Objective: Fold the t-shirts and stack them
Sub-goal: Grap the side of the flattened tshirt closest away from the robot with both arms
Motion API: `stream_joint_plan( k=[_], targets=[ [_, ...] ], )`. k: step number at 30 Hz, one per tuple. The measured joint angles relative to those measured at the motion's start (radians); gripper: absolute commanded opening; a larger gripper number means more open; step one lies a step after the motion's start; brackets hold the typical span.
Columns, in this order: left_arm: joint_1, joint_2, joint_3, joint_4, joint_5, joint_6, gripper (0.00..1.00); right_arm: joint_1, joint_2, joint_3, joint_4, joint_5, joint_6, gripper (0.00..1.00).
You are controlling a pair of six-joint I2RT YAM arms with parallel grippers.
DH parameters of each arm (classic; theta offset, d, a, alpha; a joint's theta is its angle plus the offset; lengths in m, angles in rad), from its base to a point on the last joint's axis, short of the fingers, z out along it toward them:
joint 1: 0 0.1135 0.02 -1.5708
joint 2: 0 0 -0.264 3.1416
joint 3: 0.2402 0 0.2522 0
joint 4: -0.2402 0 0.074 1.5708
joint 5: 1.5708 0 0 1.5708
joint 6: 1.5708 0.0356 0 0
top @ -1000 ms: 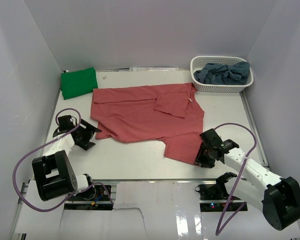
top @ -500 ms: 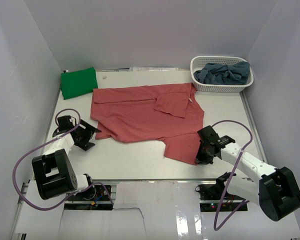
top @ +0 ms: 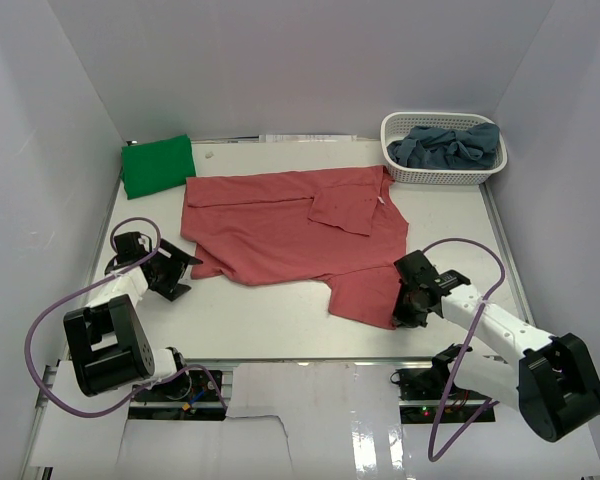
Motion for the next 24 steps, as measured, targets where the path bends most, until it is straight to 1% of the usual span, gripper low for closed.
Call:
stream_joint_plan(
  k=[4,6,7,9,11,15,16,19,20,21,23,24],
  targets=[
    [0.001,0.003,-0.015,0.033,0.004,-0.019,0.8,0.0,-0.009,0.013,-0.015,0.006,-0.003,0.08],
    [0.001,0.015,-0.018,0.054,0.008,-0.035,0.76,0.0,-0.02,0.018,-0.019,0.008,-0.004,0.08],
    [0.001,0.024,-0.019,0.066,0.011,-0.045,0.72,0.0,-0.026,0.02,-0.02,0.01,-0.004,0.08],
    [0.001,0.039,-0.021,0.09,0.016,-0.063,0.7,0.0,-0.036,0.023,-0.026,0.012,-0.004,0.08],
    [0.002,0.049,-0.023,0.107,0.021,-0.074,0.67,0.0,-0.045,0.025,-0.032,0.016,-0.004,0.08],
    [0.002,0.055,-0.027,0.125,0.013,-0.082,0.64,0.0,-0.06,0.026,-0.039,0.02,-0.004,0.08],
    [0.002,0.054,-0.029,0.128,0.008,-0.084,0.62,0.0,-0.062,0.026,-0.039,0.021,-0.004,0.08],
    [0.002,0.055,-0.034,0.137,-0.012,-0.083,0.51,0.0,-0.067,0.03,-0.042,0.023,-0.005,0.08],
    [0.002,0.056,-0.036,0.14,-0.021,-0.082,0.44,0.0,-0.068,0.032,-0.043,0.024,-0.005,0.08],
    [0.002,0.059,-0.039,0.144,-0.026,-0.082,0.26,0.0,-0.07,0.035,-0.044,0.024,-0.005,0.08],
    [0.002,0.068,-0.047,0.153,-0.048,-0.082,0.13,0.0,-0.072,0.042,-0.05,0.026,-0.005,0.08],
    [0.003,0.077,-0.052,0.159,-0.045,-0.081,0.13,0.0,-0.073,0.046,-0.053,0.026,-0.006,0.08]
  ],
)
